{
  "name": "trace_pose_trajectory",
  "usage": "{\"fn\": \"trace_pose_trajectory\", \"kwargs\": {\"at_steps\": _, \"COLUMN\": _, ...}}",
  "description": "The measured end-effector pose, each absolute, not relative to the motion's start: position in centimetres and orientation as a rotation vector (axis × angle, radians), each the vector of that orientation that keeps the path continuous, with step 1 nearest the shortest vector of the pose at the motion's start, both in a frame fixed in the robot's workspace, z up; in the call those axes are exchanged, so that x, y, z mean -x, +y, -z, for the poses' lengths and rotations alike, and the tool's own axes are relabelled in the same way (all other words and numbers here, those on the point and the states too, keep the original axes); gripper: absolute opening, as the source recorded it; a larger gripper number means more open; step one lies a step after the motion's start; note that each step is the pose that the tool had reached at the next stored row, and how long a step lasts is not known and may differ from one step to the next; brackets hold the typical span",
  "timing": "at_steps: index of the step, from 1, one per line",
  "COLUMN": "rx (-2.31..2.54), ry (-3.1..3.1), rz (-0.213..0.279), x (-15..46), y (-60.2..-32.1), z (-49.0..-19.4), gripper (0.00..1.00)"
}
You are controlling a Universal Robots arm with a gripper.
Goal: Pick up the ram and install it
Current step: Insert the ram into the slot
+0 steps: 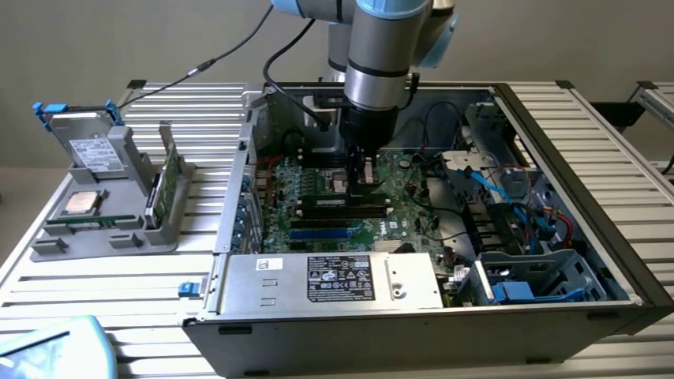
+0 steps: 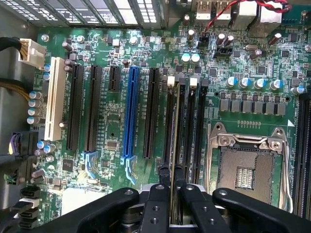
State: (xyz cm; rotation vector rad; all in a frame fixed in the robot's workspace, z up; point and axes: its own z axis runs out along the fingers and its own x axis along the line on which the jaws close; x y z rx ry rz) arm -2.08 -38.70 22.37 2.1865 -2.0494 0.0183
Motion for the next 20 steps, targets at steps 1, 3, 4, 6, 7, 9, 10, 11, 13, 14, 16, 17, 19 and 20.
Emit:
{"fn": "trace_pose_trajectory", "kwargs": {"at_steps": 1, "rx": -2.187, "ry": -2.05, "rz": -0.017, "x": 2.08, "y": -38.76, "z": -22.37, "gripper": 0.14}}
{"fn": "trace_pose_trajectory", "kwargs": {"at_steps": 3, "rx": -2.185, "ry": -2.052, "rz": -0.017, "x": 2.08, "y": -38.92, "z": -22.37, "gripper": 0.14}}
{"fn": "trace_pose_trajectory", "kwargs": {"at_steps": 4, "rx": -2.184, "ry": -2.053, "rz": -0.017, "x": 2.08, "y": -39.0, "z": -22.37, "gripper": 0.14}}
{"fn": "trace_pose_trajectory", "kwargs": {"at_steps": 6, "rx": -2.183, "ry": -2.055, "rz": -0.017, "x": 2.08, "y": -39.16, "z": -22.37, "gripper": 0.14}}
{"fn": "trace_pose_trajectory", "kwargs": {"at_steps": 7, "rx": -2.181, "ry": -2.056, "rz": -0.016, "x": 2.08, "y": -39.2, "z": -22.38, "gripper": 0.14}}
{"fn": "trace_pose_trajectory", "kwargs": {"at_steps": 9, "rx": -2.178, "ry": -2.06, "rz": -0.015, "x": 2.08, "y": -39.21, "z": -22.37, "gripper": 0.14}}
{"fn": "trace_pose_trajectory", "kwargs": {"at_steps": 10, "rx": -2.176, "ry": -2.064, "rz": -0.013, "x": 2.08, "y": -39.21, "z": -22.37, "gripper": 0.14}}
{"fn": "trace_pose_trajectory", "kwargs": {"at_steps": 11, "rx": -2.173, "ry": -2.069, "rz": -0.011, "x": 2.08, "y": -39.22, "z": -22.35, "gripper": 0.14}}
{"fn": "trace_pose_trajectory", "kwargs": {"at_steps": 13, "rx": -2.165, "ry": -2.083, "rz": -0.005, "x": 2.08, "y": -39.21, "z": -22.28, "gripper": 0.14}}
{"fn": "trace_pose_trajectory", "kwargs": {"at_steps": 14, "rx": -2.161, "ry": -2.089, "rz": -0.002, "x": 2.08, "y": -39.21, "z": -22.24, "gripper": 0.14}}
{"fn": "trace_pose_trajectory", "kwargs": {"at_steps": 16, "rx": -2.159, "ry": -2.092, "rz": -0.001, "x": 2.08, "y": -39.21, "z": -22.23, "gripper": 0.14}}
{"fn": "trace_pose_trajectory", "kwargs": {"at_steps": 17, "rx": -2.159, "ry": -2.092, "rz": -0.001, "x": 2.02, "y": -39.21, "z": -22.21, "gripper": 0.14}}
{"fn": "trace_pose_trajectory", "kwargs": {"at_steps": 19, "rx": -2.159, "ry": -2.092, "rz": -0.002, "x": 2.02, "y": -39.21, "z": -22.18, "gripper": 0.14}}
{"fn": "trace_pose_trajectory", "kwargs": {"at_steps": 20, "rx": -2.159, "ry": -2.092, "rz": -0.002, "x": 2.02, "y": -39.21, "z": -22.18, "gripper": 0.14}}
